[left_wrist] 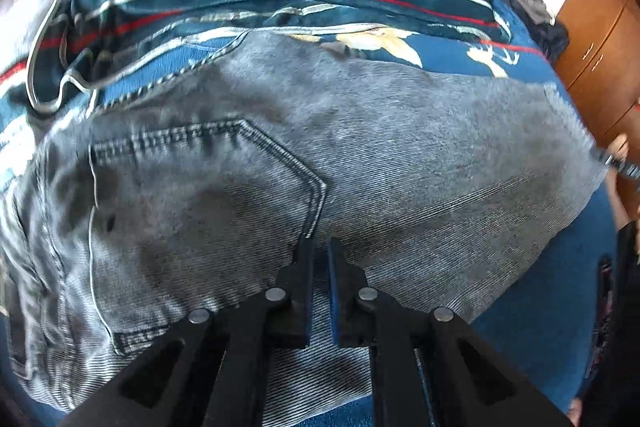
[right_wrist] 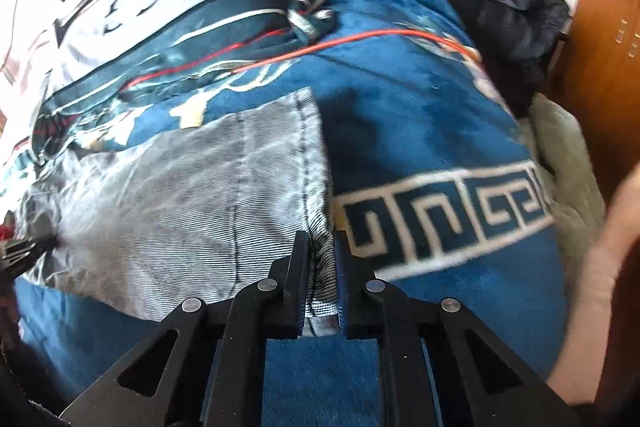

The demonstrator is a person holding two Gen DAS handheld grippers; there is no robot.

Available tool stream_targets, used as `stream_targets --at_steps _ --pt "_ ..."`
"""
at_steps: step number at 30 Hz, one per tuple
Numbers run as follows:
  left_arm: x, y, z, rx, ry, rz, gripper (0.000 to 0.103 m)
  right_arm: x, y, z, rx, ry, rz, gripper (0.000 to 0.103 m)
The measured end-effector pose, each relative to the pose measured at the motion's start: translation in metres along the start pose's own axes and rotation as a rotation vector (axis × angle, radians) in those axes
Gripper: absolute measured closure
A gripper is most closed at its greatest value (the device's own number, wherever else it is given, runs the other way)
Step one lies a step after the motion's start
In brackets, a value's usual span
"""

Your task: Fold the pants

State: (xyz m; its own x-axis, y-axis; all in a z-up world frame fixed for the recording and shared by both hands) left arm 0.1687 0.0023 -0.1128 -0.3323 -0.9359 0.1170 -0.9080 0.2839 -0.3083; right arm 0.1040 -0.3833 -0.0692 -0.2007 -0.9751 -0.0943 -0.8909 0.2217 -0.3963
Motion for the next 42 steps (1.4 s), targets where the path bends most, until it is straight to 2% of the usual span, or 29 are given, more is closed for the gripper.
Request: stream_targets --at_steps 2,3,5,7,8,9,11,12,14,17,20,22,24,26,28,31,33,36,38,40,42 --pt "0.004 0.001 0.006 0.003 -0.024 0.008 0.093 0.006 0.011 0.022 -0.065 0.052 -0.006 0.093" --pt "0.006 0.002 0.008 0.007 -0.041 0.012 0.093 0.006 0.013 0.031 -0.071 0.076 -0.026 0.093" --pt "0.011 0.000 0.008 0.019 -0.055 0.010 0.093 0.002 0.010 0.033 -0.057 0.109 -0.054 0.092" --pt "0.012 0.000 0.002 0.015 -0.021 -0.005 0.090 0.001 0.010 0.028 -0.035 0.120 -0.059 0.086" --pt "0.010 0.000 -0.003 0.010 0.000 -0.014 0.085 0.003 0.012 0.025 -0.016 0.128 -0.047 0.076" --pt "0.008 0.000 -0.009 0.011 0.014 -0.022 0.079 0.007 0.015 0.022 -0.002 0.132 -0.029 0.073" --pt "-0.001 -0.001 -0.026 0.035 0.007 -0.034 0.047 0.009 0.017 0.008 0.043 0.130 0.010 0.072" --pt "-0.007 -0.002 -0.034 0.053 -0.004 -0.036 0.044 0.008 0.017 0.000 0.067 0.142 0.012 0.072" --pt "-0.025 -0.002 -0.049 0.075 -0.023 -0.048 0.043 -0.007 0.016 -0.017 0.120 0.147 -0.016 0.072" --pt "-0.061 0.001 -0.057 0.059 -0.099 -0.100 0.043 -0.045 0.018 -0.030 0.144 0.061 -0.069 0.072" --pt "-0.097 0.013 -0.054 0.020 -0.170 -0.168 0.043 -0.095 0.022 -0.021 0.103 -0.031 -0.130 0.070" --pt "-0.114 0.024 -0.048 -0.002 -0.181 -0.214 0.043 -0.130 0.026 -0.009 0.058 -0.083 -0.184 0.070" --pt "-0.126 0.038 -0.037 -0.016 -0.187 -0.245 0.042 -0.149 0.034 0.001 0.028 -0.082 -0.227 0.070" --pt "-0.128 0.044 -0.031 0.015 -0.176 -0.235 0.041 -0.161 0.041 0.025 -0.036 -0.076 -0.253 0.070" --pt "-0.126 0.043 -0.029 0.013 -0.204 -0.218 0.041 -0.161 0.049 0.050 -0.105 -0.045 -0.269 0.070" --pt "-0.118 0.041 -0.037 0.028 -0.245 -0.191 0.043 -0.161 0.047 0.040 -0.100 -0.064 -0.296 0.069" --pt "-0.112 0.042 -0.048 0.071 -0.234 -0.199 0.043 -0.151 0.039 0.022 -0.073 -0.130 -0.266 0.069" --pt "-0.097 0.040 -0.069 0.150 -0.224 -0.225 0.042 -0.117 0.022 -0.007 0.000 -0.166 -0.191 0.060" --pt "-0.076 0.033 -0.076 0.192 -0.169 -0.219 0.039 -0.087 0.012 -0.022 0.038 -0.170 -0.113 0.051" --pt "-0.049 0.023 -0.080 0.222 -0.131 -0.181 0.036 -0.053 0.006 -0.030 0.060 -0.162 -0.034 0.050" --pt "-0.006 0.010 -0.076 0.230 -0.080 -0.106 0.034 -0.023 0.003 -0.032 0.073 -0.161 0.042 0.048"
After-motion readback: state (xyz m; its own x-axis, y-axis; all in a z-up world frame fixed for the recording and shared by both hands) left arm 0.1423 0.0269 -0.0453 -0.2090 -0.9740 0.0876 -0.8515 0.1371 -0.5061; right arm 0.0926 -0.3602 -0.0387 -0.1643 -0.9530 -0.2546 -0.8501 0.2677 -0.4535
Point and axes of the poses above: each gripper's, at about its wrist camera, not at the fingertips, and z roughly the way its jaws point, x to its right, y to its underside, the point moved 6 cm from there along z, roughly the way its jaws point, and after that the axes turned 7 degrees about -x, right-handed, at the moved point
